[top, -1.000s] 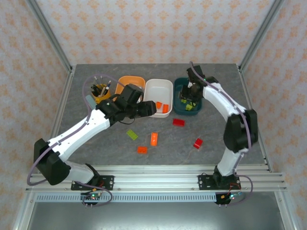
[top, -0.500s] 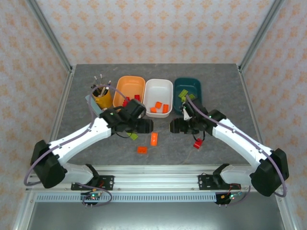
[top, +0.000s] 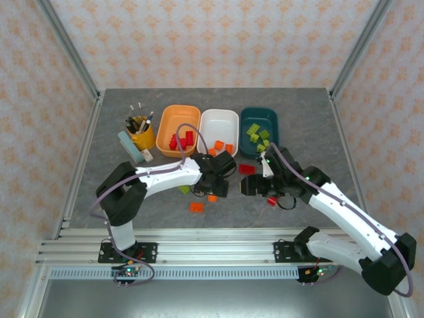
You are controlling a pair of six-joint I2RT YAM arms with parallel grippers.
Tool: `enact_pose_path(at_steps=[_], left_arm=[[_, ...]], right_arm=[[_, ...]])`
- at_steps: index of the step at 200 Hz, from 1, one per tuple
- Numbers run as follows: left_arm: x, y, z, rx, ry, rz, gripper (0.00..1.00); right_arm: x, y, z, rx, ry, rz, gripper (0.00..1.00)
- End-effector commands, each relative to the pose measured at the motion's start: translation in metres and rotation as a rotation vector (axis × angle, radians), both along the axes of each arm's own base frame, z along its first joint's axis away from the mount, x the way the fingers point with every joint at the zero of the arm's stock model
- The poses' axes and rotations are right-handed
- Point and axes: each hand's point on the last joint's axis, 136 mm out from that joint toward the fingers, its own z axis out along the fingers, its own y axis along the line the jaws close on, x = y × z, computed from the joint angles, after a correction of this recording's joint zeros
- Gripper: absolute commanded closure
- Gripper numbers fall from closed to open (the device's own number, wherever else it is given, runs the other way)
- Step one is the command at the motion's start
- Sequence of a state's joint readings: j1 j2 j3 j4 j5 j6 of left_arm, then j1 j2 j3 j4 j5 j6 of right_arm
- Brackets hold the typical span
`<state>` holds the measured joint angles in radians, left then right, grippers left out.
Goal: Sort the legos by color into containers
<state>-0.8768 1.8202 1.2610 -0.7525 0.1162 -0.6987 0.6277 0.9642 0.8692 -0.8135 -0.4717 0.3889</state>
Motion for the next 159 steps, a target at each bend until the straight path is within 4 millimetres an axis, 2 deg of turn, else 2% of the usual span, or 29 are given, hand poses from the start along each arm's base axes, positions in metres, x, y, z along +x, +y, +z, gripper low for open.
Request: enact_pose_path(at_steps=[1, 26, 30, 43, 57, 78, 97, 99, 117, 134, 159], left_arm=[[0.008, 0.005, -0.009, 0.066, -0.017, 0.027, 0.32], [0.013, 0.002, -0.016, 0.079, -0.026, 0.031, 0.41], [0.013, 0.005, -0.026, 0.103, -0.013, 0.032, 0.43], [0.015, 0.006, -0.031, 0.116, -0.019, 0.031, 0.48], [0.018, 0.004, -0.033, 0.114, -0.024, 0.028, 0.57], [0.022, 0.001, -0.026, 0.106, -0.045, 0.02, 0.71], [0.031, 0.007, -0.009, 0.1, -0.067, 0.04, 0.72], [0.033, 0.005, 0.001, 0.079, -0.083, 0.042, 0.72], [0.055, 0.012, 0.041, 0.013, -0.131, 0.086, 0.72], [0.084, 0.017, 0.078, -0.033, -0.177, 0.107, 0.72], [0.129, 0.022, 0.112, -0.065, -0.216, 0.111, 0.72]], right_arm=[[-0.008, -0.007, 0.002, 0.003, 0.01, -0.038, 0.29], [-0.008, -0.009, 0.001, 0.006, 0.011, -0.05, 0.3], [-0.008, -0.009, 0.001, 0.007, 0.011, -0.051, 0.3], [-0.007, -0.008, 0.003, 0.009, 0.005, -0.053, 0.3], [-0.006, -0.009, 0.003, 0.008, 0.0, -0.057, 0.3], [-0.003, -0.009, 0.006, 0.007, -0.01, -0.063, 0.31], [0.002, -0.01, 0.012, 0.006, -0.037, -0.074, 0.31], [0.002, -0.01, 0.013, 0.005, -0.041, -0.078, 0.31], [0.015, -0.011, 0.029, 0.014, -0.101, -0.115, 0.32], [0.037, -0.008, 0.051, 0.058, -0.19, -0.188, 0.32], [0.077, 0.003, 0.082, 0.151, -0.304, -0.295, 0.31]])
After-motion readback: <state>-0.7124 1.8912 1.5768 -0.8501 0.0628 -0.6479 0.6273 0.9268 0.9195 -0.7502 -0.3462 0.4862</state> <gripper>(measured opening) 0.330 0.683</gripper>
